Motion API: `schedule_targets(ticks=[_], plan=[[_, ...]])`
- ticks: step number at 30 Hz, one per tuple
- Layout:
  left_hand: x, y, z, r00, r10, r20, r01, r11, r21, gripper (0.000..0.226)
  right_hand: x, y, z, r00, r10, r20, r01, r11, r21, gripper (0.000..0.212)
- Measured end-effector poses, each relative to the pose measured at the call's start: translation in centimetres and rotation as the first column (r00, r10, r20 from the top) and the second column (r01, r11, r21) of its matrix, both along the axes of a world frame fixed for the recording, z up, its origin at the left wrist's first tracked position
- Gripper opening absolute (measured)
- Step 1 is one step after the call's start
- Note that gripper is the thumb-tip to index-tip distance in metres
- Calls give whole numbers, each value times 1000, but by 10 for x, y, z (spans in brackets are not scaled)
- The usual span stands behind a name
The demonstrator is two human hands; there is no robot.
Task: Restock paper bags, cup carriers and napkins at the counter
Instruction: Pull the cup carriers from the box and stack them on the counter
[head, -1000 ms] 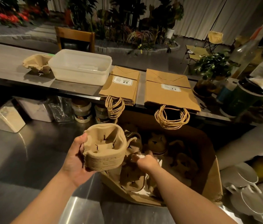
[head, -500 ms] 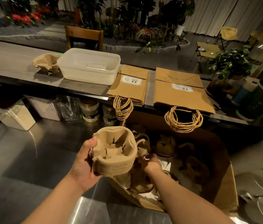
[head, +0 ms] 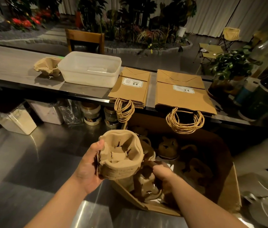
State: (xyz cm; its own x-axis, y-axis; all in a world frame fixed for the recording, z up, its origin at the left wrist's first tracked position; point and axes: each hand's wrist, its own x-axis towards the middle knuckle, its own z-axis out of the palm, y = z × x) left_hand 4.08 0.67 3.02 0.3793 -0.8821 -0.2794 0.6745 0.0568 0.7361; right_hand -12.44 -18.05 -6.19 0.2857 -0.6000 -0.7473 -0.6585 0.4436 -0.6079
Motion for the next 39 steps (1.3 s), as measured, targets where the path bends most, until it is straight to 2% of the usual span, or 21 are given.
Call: schedule_targets(ticks=[2,4,6,8,10,13,17,20,24,28,31,32,36,39], plan=[[-1,-1,1,1000,15,-6,-15,1000,17,49,-13,-4,15,999,-20,30,21,999,-37,19],[-2,-2,0,1000,11,11,-11,999,33,43,-26,-8,27,999,-23,38,26,995,-99,25],[-3,-4,2,998,-26,57,24,999,38,53,-39,-12,38,997,-38,65,46,991,-128,28],[-6,-7,4,991,-68,116,62,997,53,72,-52,-14,47,981,-145,133,158,983,-95,27],[-8,-11,7,987,-69,145,56,994,95,71,-65,-14,57,961,-190,203,206,977,-61,24],[-13,-17,8,978,-60,200,32,990,141,84,-82,-10,76,930,-211,301,216,976,14,21],[-21,-23,8,952,-114,285,51,974,219,88,-93,-7,96,902,-86,423,121,991,-57,19],[-20,-24,7,938,-202,283,117,950,288,88,-99,-10,108,850,56,523,2,994,-108,31],[-24,-27,6,936,-183,299,102,958,269,86,-101,-11,115,792,52,609,4,996,-90,45],[-37,-31,6,941,-83,327,7,974,227,88,-89,1,121,790,-3,613,37,998,-42,50],[-43,-34,1,941,-15,339,-55,979,196,84,-78,13,127,821,-36,570,33,999,16,24],[-44,-36,-1,939,9,343,-80,978,192,86,-75,16,130,835,-51,548,38,999,35,23],[-49,-40,-5,940,80,331,-141,976,164,100,-65,25,135,873,-121,473,85,992,98,24],[-51,-43,-7,945,120,305,-165,978,127,91,-62,27,136,897,-82,435,57,996,70,25]])
